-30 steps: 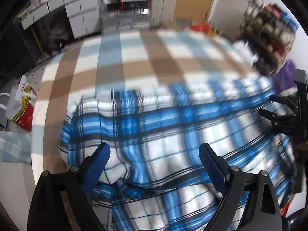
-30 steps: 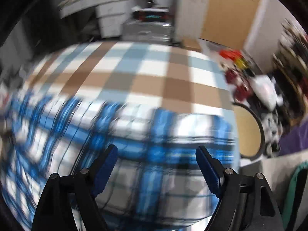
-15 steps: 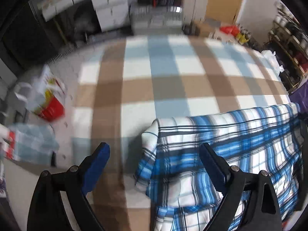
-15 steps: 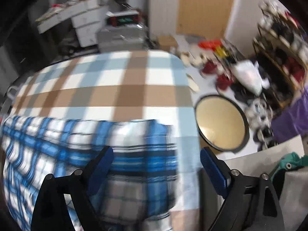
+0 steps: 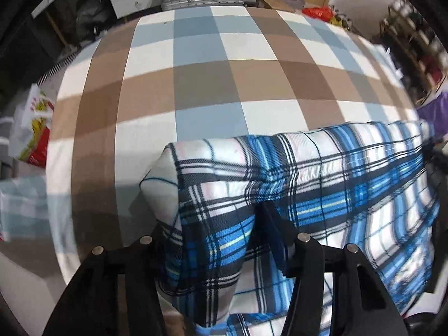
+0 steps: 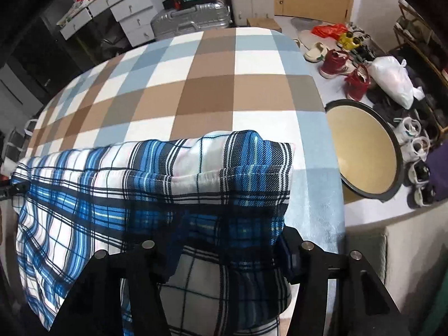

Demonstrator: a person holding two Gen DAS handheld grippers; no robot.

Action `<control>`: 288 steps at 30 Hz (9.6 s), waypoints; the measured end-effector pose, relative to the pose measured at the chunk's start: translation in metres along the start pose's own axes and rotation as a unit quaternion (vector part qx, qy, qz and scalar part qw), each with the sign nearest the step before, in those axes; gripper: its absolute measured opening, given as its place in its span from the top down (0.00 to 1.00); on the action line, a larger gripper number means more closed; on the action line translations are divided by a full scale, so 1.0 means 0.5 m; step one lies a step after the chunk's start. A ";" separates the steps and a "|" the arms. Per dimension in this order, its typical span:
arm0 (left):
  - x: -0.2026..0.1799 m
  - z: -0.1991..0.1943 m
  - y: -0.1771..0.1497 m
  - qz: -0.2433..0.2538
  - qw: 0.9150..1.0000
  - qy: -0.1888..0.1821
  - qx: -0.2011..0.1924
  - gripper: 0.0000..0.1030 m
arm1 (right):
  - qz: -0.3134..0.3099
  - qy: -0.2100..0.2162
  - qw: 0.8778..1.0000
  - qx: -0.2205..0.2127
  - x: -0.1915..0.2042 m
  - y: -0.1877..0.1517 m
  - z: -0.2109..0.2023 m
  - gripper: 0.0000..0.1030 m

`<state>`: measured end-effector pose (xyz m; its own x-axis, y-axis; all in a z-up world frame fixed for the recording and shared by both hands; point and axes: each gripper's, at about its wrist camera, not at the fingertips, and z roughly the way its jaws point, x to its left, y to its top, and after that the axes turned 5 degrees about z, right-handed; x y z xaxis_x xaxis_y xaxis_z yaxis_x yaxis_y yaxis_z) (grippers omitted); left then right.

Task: Fold large clothes

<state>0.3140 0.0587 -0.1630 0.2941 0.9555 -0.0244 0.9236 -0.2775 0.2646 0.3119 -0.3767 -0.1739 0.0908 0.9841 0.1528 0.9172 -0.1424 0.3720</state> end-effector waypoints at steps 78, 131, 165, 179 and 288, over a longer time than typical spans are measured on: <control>-0.029 -0.177 -0.511 -0.056 0.949 -0.217 -0.220 0.91 | 0.056 0.223 0.935 -0.272 0.285 -0.534 -0.351 0.00; -0.047 -0.090 -0.483 -0.070 0.991 -0.002 -0.114 0.91 | 0.058 -0.058 0.996 0.019 -0.045 -0.475 -0.230 0.98; -0.002 -0.115 -0.502 -0.122 0.985 -0.076 -0.094 1.00 | 0.057 0.066 0.994 -0.066 -0.050 -0.557 -0.350 0.98; 0.021 -0.314 -0.432 -0.061 0.981 -0.114 -0.146 1.00 | 0.096 0.178 0.975 -0.092 0.008 -0.506 -0.443 0.98; -0.055 -0.130 0.096 0.139 0.976 0.136 -0.099 0.21 | -0.016 0.062 0.989 -0.135 0.213 -0.072 -0.199 0.50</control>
<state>0.3342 0.0256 -0.0868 0.4243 0.8451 0.3251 0.7442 -0.5300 0.4065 0.2500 -0.2772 -0.0796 -0.0010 0.9702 0.2424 0.7801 -0.1509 0.6072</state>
